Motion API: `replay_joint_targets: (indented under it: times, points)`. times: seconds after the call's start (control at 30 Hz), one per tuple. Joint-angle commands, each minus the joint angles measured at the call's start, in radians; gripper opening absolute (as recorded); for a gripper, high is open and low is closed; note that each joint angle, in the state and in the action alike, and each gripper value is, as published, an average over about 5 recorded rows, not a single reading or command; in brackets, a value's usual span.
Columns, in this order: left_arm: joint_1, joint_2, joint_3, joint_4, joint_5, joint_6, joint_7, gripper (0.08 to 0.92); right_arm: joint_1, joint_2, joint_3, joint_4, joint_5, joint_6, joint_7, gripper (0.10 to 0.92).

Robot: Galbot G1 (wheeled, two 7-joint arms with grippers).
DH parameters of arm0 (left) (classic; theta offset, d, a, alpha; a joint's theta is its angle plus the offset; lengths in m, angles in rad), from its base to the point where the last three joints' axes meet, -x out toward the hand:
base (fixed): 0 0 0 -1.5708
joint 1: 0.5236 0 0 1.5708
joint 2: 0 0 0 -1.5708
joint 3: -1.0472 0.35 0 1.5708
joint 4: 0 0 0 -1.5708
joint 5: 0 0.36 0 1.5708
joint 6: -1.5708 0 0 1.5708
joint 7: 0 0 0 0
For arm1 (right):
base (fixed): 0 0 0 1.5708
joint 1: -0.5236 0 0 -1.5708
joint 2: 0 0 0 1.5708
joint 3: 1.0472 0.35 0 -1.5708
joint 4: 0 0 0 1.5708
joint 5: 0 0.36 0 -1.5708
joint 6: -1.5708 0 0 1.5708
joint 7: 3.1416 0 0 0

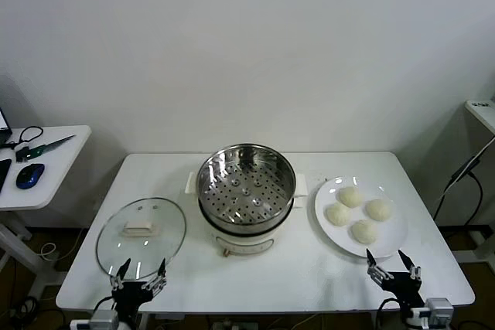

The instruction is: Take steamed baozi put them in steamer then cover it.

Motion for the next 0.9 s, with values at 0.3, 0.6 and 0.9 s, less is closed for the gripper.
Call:
replay_joint_targets:
  times: [0.3, 0.6, 0.9]
  points:
    - [-0.009, 0.001, 0.014, -0.005, -0.003, -0.004, 0.009, 0.823, 0.677, -0.443, -0.169, -0.317, -0.018, -0.278, -0.266, 0.823]
    - [-0.009, 0.000, 0.020, -0.001, -0.002, -0.013, 0.003, 0.823, 1.538, -0.698, -1.046, -0.720, -0.279, -0.048, -0.885, 0.823]
    - [0.002, -0.006, 0.031, 0.005, 0.006, -0.020, 0.002, 0.823, 2.184, -0.529, -1.785, -0.962, -0.416, 0.232, -1.295, 0.823]
